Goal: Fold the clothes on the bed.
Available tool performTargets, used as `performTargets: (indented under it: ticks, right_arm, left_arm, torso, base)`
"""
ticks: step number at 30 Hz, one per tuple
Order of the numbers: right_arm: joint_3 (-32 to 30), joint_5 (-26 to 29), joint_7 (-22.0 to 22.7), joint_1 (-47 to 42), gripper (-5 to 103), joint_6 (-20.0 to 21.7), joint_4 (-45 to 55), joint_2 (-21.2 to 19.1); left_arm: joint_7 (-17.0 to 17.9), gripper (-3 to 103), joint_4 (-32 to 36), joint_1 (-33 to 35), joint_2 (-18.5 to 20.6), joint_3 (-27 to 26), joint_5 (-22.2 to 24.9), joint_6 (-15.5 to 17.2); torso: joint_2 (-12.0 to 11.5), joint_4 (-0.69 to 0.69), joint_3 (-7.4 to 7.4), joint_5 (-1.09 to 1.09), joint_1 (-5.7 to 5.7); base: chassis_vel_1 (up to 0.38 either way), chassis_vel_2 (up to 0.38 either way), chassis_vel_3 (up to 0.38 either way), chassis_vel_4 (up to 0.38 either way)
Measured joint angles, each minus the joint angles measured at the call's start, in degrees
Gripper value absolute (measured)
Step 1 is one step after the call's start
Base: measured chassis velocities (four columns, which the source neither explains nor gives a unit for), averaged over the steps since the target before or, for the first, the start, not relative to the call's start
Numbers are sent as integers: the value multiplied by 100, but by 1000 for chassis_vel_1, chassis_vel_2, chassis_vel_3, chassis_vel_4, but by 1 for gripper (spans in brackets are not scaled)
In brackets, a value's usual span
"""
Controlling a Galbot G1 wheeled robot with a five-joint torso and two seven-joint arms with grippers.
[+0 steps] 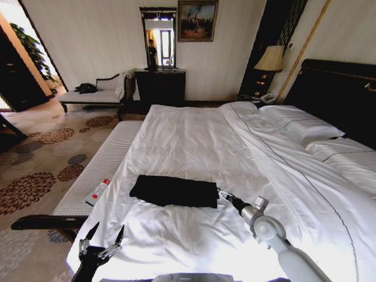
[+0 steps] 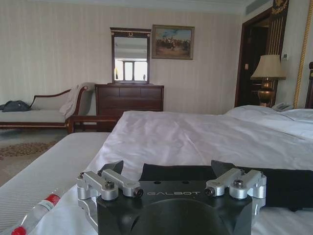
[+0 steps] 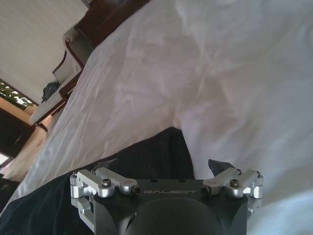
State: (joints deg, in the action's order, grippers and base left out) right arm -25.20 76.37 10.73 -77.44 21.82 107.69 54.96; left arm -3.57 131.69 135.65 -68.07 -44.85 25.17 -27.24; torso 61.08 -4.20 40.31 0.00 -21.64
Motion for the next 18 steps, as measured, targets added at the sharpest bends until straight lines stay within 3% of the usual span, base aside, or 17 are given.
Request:
performTargets:
  ticks: [5,13,18]
  right_arm:
    - [148,110,-156,341,100,329,-518,165]
    - [189,78,-432,579,100,502,-1034,372]
    - [63,418,-482,636,100,693,-1021,548]
  left_arm:
    - [1,100,0,-6,1,-1,5,16]
    - [1,100,2,-10,3,-3,11,27]
    - [2,100,4,-11,5,-3,13,31]
  torso:
    - [0,1,0,0,0]
    - [-1,0,0,0,0]
    - [-1,0,0,0,0]
  base:
    - [0,0,0,0]
    - [0,0,0,0]
    - [0,0,0,0]
